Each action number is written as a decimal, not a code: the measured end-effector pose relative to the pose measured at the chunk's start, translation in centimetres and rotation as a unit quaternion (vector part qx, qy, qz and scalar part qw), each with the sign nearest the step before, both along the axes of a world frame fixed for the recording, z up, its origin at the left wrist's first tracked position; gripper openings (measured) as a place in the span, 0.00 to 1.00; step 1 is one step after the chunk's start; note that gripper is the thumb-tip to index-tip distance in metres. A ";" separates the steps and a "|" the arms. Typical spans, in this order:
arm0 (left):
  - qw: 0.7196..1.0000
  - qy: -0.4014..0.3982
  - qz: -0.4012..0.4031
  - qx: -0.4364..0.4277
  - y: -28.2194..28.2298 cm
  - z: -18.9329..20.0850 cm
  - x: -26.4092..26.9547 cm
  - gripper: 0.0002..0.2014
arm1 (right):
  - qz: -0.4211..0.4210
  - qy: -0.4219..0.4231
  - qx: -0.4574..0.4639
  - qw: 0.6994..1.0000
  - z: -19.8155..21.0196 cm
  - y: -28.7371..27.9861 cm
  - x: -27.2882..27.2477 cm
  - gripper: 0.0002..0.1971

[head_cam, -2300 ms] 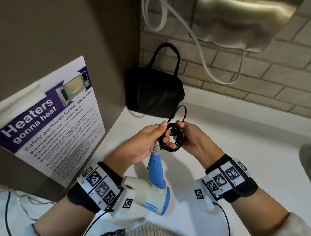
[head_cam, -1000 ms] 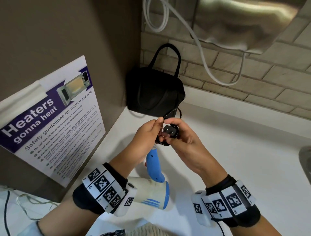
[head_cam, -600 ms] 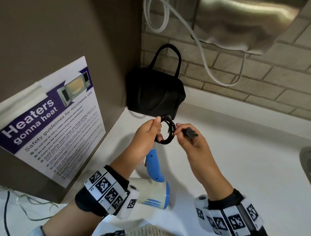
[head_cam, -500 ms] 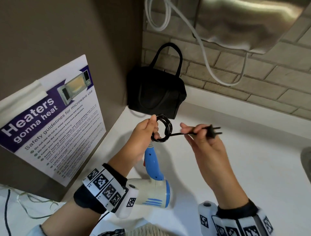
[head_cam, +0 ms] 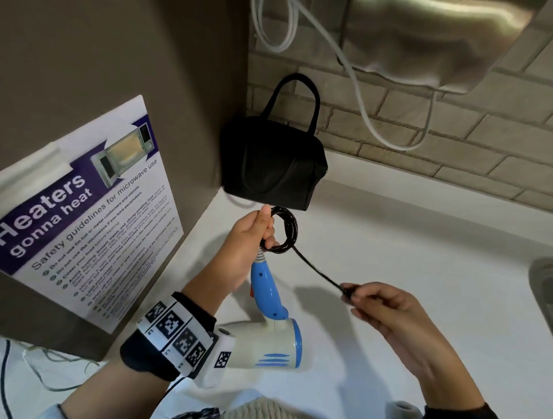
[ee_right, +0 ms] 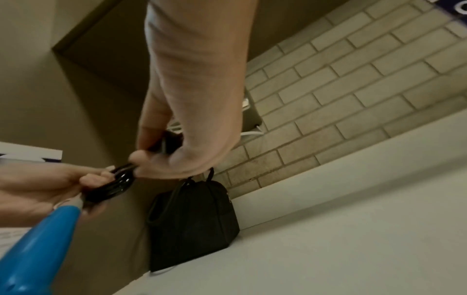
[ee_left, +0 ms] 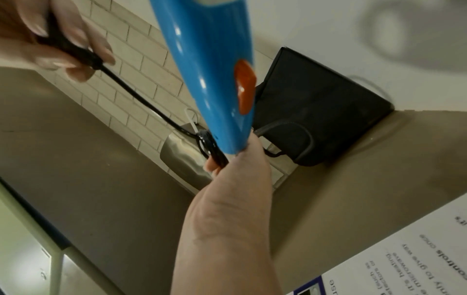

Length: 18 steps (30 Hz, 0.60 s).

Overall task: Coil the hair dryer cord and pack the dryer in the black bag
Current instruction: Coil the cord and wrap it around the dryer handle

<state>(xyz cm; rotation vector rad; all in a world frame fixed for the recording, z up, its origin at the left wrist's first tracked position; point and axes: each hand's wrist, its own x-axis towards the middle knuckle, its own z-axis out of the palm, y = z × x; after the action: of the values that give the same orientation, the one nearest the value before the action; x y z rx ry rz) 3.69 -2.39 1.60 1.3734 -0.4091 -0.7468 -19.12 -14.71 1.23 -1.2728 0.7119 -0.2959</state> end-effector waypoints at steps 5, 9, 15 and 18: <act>1.000 -0.019 -0.010 0.010 -0.3 -0.1 -0.5 0.18 | 0.235 0.114 -0.061 0.963 1.3 1.6 2.0 0.15; 0.999 -0.031 -0.013 0.024 -0.5 0.0 -0.8 0.18 | 0.245 0.143 -0.207 0.936 2.0 3.3 5.3 0.10; 0.999 0.006 0.027 0.045 0.0 0.4 0.2 0.19 | 0.100 0.080 -0.367 0.921 3.5 1.7 6.1 0.13; 0.998 0.017 0.028 0.050 0.1 0.5 -0.1 0.20 | 0.070 0.080 -0.396 0.912 4.4 0.7 5.4 0.13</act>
<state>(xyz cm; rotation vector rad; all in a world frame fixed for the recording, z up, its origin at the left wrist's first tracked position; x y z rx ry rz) 3.63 -2.32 2.11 1.4570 -0.3093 -0.7522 -13.76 -13.99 5.64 -2.1346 0.6520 -0.3829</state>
